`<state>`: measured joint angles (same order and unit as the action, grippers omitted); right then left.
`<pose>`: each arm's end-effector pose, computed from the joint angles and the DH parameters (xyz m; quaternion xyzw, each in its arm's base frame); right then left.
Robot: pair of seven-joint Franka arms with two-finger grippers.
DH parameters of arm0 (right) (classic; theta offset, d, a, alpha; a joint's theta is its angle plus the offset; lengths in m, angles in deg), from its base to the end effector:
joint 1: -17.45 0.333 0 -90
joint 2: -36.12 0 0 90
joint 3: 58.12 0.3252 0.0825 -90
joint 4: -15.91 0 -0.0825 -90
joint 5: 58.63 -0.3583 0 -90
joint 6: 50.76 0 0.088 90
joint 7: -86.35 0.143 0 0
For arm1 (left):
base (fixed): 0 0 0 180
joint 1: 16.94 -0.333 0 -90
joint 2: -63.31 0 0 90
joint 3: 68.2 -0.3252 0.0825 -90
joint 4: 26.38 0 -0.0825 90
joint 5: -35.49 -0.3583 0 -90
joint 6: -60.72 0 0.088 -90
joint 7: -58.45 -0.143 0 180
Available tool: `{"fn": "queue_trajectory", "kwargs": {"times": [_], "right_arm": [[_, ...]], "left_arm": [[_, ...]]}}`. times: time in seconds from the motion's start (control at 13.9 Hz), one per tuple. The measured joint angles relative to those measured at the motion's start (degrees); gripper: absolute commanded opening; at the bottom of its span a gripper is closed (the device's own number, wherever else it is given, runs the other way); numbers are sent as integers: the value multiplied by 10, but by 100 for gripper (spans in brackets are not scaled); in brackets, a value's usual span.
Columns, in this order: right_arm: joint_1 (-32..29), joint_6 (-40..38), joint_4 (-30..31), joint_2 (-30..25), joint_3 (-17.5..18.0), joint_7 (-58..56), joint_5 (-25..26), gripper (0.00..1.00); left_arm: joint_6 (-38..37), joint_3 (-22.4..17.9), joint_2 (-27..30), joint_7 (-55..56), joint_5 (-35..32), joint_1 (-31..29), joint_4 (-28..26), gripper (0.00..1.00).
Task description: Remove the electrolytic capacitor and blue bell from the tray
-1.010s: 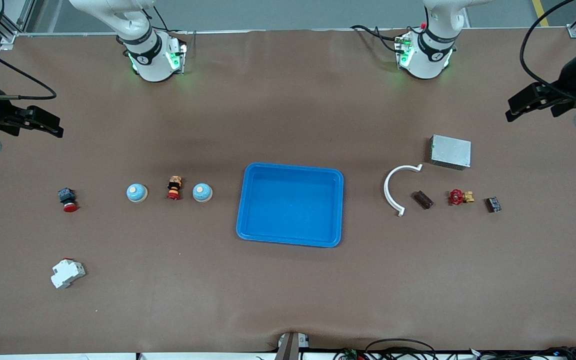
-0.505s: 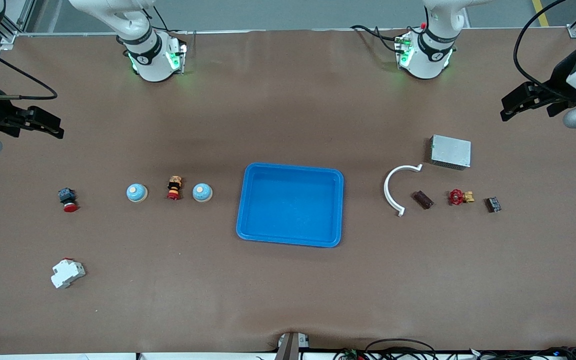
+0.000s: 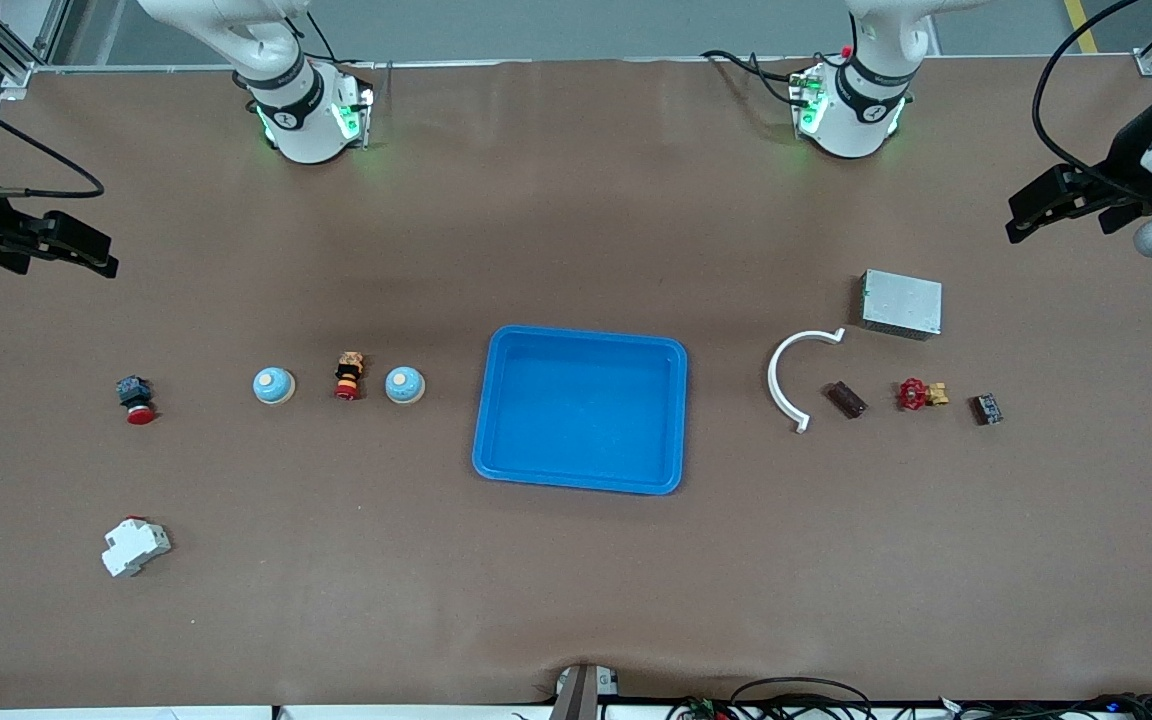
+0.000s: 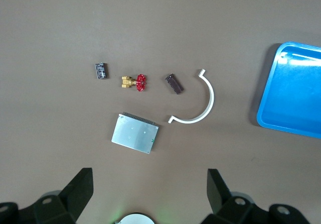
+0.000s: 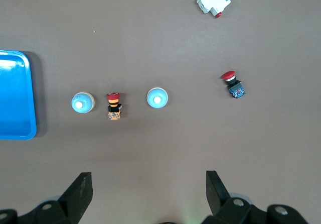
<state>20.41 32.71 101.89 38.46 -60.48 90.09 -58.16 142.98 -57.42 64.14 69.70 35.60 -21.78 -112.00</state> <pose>0.5270 0.0047 0.5976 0.9987 -0.0277 -0.0421 0.0065 0.5059 -0.0537 0.6272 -0.9987 -0.0462 0.0219 0.0037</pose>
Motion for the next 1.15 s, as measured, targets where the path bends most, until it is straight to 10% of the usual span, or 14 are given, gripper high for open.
{"fn": "queue_trajectory", "kwargs": {"times": [1.15], "right_arm": [[-10,0,-4,0,-8,1,0,100]], "left_arm": [[-25,-52,0,1,0,41,9,100]]}}
